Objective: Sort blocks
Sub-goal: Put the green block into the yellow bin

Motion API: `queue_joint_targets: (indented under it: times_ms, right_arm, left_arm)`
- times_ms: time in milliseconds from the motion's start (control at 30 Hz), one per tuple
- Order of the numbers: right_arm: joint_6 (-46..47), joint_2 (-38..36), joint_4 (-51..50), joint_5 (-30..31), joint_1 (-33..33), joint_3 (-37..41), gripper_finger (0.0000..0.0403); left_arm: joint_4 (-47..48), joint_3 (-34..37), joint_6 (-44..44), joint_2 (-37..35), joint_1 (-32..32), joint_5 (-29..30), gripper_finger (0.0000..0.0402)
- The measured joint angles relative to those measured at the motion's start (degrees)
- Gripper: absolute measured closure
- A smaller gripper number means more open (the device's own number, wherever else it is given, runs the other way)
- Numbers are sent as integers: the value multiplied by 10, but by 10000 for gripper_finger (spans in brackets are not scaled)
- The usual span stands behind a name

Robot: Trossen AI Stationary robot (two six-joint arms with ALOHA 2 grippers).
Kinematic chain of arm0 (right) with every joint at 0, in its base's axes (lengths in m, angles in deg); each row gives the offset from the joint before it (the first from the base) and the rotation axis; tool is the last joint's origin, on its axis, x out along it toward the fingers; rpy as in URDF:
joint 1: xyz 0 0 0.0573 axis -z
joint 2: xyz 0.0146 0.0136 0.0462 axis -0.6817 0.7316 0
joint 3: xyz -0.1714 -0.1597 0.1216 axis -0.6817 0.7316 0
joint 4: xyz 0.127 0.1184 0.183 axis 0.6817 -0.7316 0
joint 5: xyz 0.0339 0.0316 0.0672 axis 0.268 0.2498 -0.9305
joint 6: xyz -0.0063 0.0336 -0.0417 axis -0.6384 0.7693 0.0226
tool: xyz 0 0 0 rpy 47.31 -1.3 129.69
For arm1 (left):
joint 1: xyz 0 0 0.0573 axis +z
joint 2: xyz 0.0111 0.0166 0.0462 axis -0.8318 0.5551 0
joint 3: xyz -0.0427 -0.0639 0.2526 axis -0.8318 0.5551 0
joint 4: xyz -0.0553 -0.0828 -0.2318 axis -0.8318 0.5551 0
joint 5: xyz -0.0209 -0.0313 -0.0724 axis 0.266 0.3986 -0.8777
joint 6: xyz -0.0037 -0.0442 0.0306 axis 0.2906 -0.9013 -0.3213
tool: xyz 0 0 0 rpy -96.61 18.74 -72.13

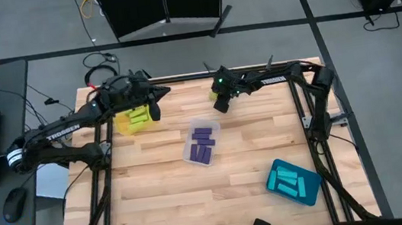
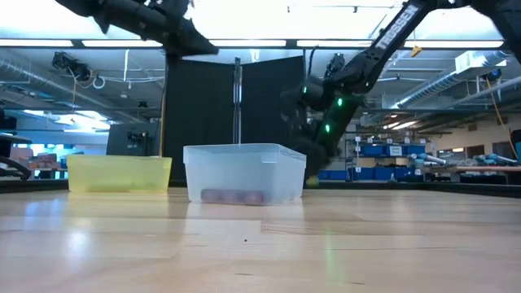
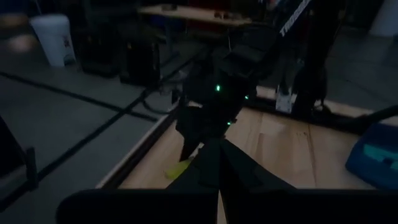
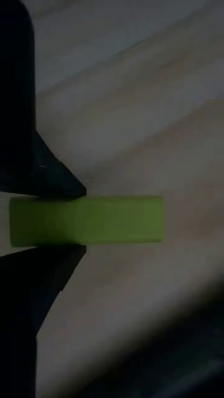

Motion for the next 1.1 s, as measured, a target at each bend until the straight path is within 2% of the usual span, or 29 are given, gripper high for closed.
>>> queue_joint_targets:
  times_ms: [167, 333, 500, 667, 1100]
  right_arm:
    - [15, -51, 69, -32, -5, -3, 286]
    - [67, -44, 141, -49, -40, -34, 286]
    - [79, 21, 157, -46, -91, -123, 286]
    - [94, 92, 171, -52, -123, -249, 286]
    - [154, 339, 167, -93, -143, -548, 286]
  left_arm:
    - [-2, 0, 1, -59, 0, 0, 396]
    - [12, 0, 0, -117, 0, -2, 396]
    - [24, 0, -27, -169, 0, -4, 396]
    - [37, 0, -35, -210, 0, -5, 396]
    - [75, 0, -49, -284, 0, -6, 396]
